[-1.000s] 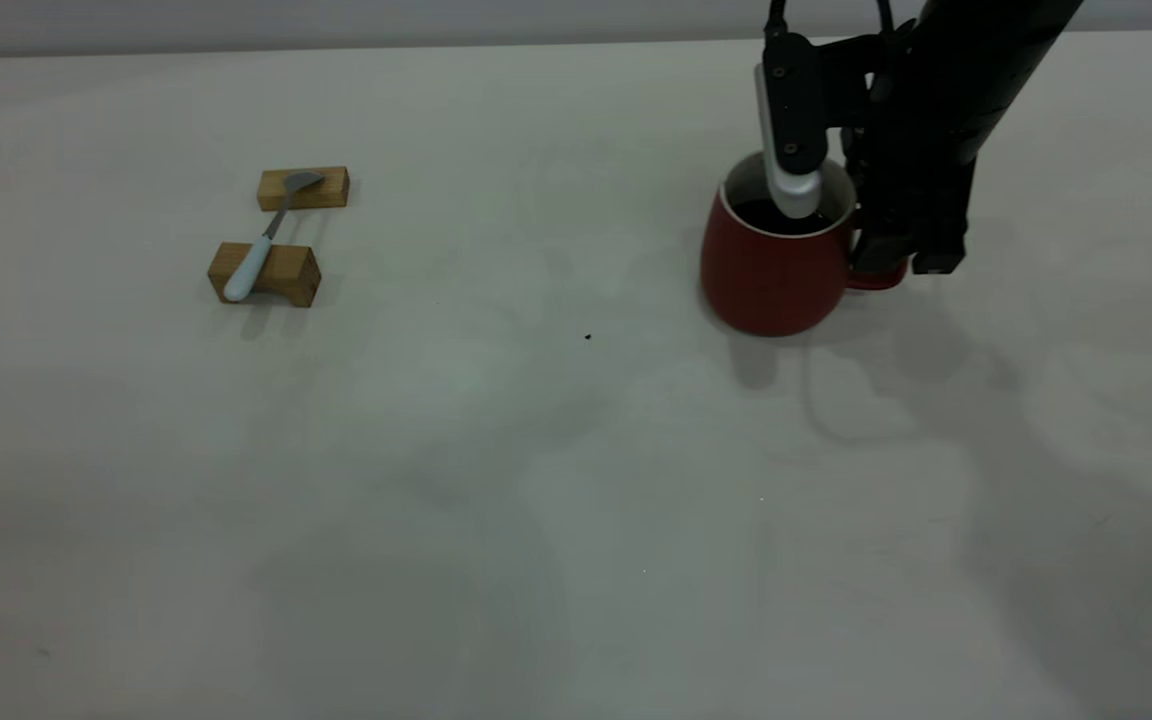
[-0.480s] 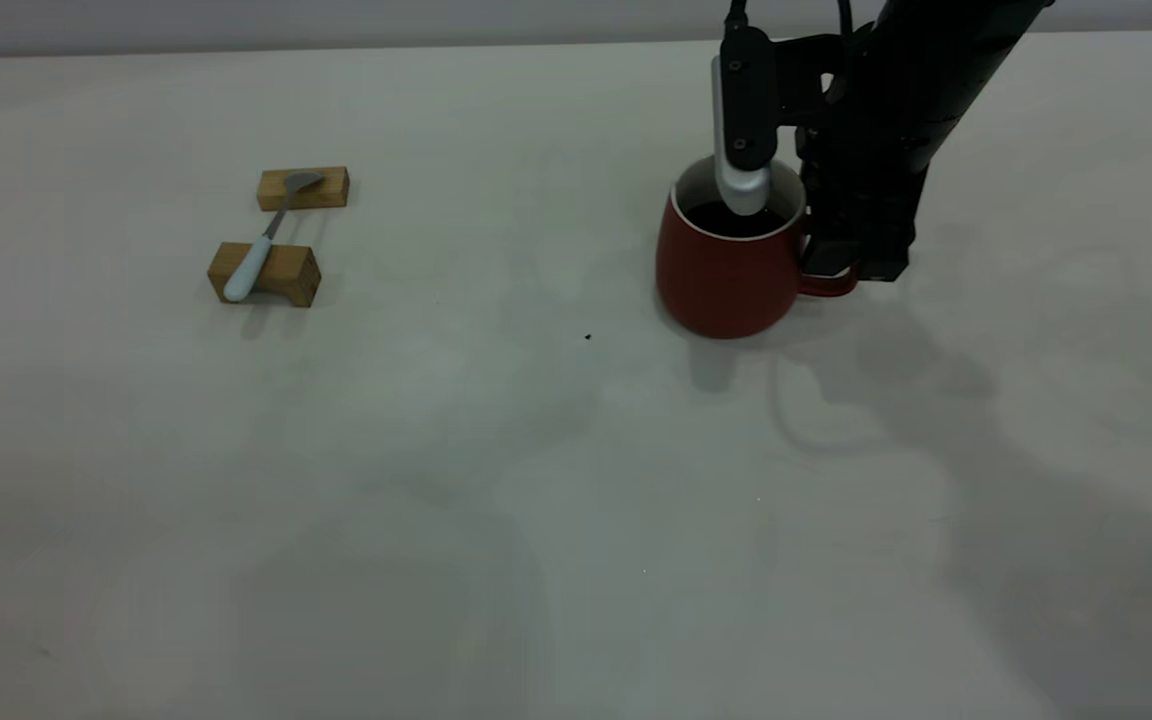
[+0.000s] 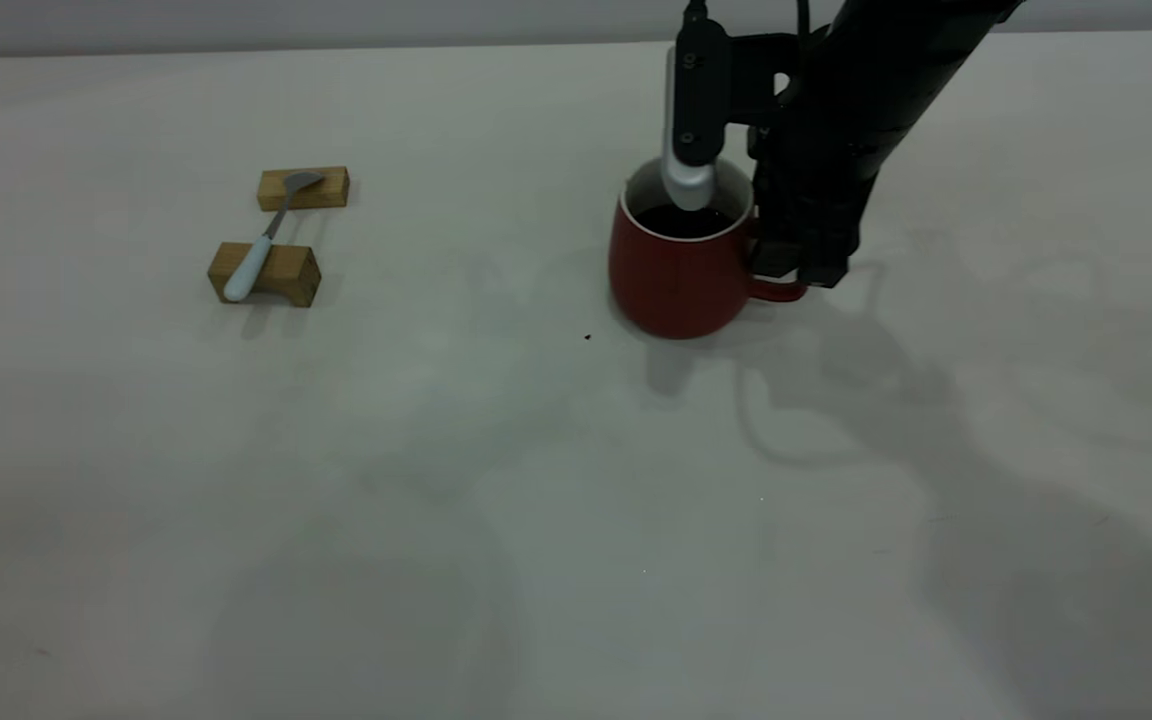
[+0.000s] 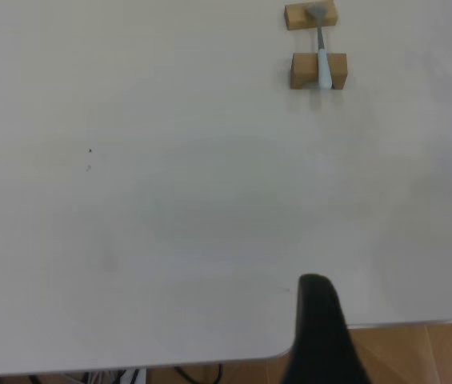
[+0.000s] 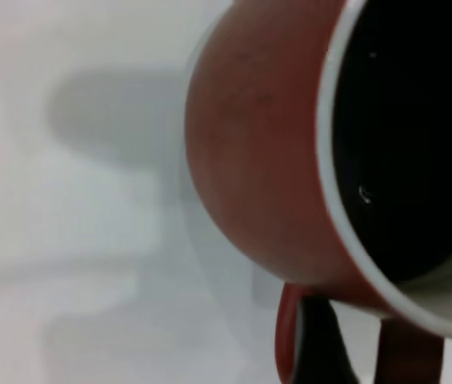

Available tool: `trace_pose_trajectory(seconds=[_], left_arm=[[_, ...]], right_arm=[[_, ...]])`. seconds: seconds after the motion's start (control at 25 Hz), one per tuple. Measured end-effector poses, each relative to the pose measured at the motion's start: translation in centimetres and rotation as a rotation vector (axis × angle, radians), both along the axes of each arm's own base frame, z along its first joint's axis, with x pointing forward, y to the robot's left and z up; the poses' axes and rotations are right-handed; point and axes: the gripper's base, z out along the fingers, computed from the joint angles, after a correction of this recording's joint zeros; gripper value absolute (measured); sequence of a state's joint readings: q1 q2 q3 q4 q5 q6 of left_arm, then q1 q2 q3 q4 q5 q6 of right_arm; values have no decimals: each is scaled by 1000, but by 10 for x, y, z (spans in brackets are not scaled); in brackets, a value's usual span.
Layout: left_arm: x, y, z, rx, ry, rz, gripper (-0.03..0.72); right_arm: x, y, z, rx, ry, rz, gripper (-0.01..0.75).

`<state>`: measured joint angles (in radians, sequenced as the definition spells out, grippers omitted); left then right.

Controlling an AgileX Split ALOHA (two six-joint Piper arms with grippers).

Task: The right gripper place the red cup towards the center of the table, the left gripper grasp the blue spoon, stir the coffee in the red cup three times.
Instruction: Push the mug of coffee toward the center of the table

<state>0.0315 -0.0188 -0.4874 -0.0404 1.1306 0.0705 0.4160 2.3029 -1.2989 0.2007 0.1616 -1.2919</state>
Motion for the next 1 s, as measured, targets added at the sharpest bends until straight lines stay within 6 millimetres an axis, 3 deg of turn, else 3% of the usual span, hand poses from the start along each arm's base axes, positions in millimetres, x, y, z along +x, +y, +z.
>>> trace_pose_trajectory(seconds=[0.4,0.64,0.8,1.0], left_arm=[[0,0,0,0,0,0,571],[0,0,0,0,0,0,571],[0,0,0,0,0,0,571],[0,0,0,0,0,0,571]], right_arm=[[-6,21,2,58,-19,-24,519],[-8,24,10,103,9,-79,518],[-16,26,46,158,94,-112,518],[-36,14,130,285,233,-281,499]])
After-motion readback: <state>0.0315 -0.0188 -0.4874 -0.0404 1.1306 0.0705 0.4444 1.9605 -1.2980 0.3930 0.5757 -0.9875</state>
